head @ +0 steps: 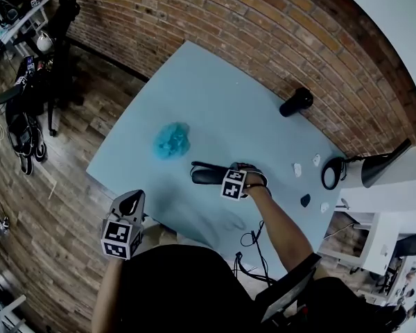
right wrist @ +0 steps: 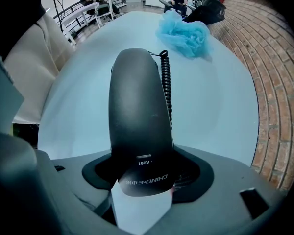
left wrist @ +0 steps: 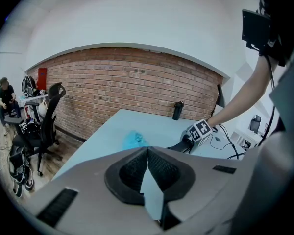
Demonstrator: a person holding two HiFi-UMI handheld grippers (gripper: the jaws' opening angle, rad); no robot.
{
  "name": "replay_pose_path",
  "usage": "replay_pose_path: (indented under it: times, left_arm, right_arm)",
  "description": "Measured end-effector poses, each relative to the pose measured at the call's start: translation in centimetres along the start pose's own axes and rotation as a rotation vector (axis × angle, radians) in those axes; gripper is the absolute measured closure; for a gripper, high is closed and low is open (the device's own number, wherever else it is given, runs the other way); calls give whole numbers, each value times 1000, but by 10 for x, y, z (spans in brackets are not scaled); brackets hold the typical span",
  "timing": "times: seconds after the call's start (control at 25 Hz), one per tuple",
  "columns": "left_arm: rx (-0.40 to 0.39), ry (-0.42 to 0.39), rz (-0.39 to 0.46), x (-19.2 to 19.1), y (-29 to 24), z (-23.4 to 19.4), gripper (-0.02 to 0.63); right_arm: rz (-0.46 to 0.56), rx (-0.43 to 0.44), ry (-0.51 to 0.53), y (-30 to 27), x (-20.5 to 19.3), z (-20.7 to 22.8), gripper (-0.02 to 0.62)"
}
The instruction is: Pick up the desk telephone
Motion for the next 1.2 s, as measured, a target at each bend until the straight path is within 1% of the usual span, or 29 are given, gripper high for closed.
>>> replay_pose_path:
  times: [0.4,0.52,0.68,0.8,0.92,1.0,1.08,1.2]
  left_arm:
    - [-13,-9,6,4,-5,-2,585]
    - [-22,-5,-4,4,-8,-1,585]
    - [-47,-6,-29,3,-11,1,584]
    - [-56,-9,-36,4,-12,-1,584]
    - [-62,-6,-40,4,-13,-1,584]
    - [-63,-4,-41,4,-13,-1,584]
    - [-65,-6,-43,4,-14,-1,584]
    - [-72,-10,-47,4,-15,-1,584]
  right_arm:
    - [2,-34,7,1,0,-2,304]
    - [5,-51,30,1,-1,-4,305]
    - [29,-107,42,5,-7,-8,304]
    - [63,-148,17,7,-9,-10,304]
    - [97,-166,-34,8,-15,-11,304]
    - [121,-162,-75,9,-18,-13,305]
    - [142,-140,-117,9,-19,-17,305]
    - [164,-120,-149,11,-19,-25,305]
Point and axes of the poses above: the fingertips, and each gripper's own axes: y backward along the fingers, z to its right, x out of its top, the point moved 8 cm from there along y, backward along the fingers, and after that the axes turned 4 degrees about z, right-handed, at the moved point
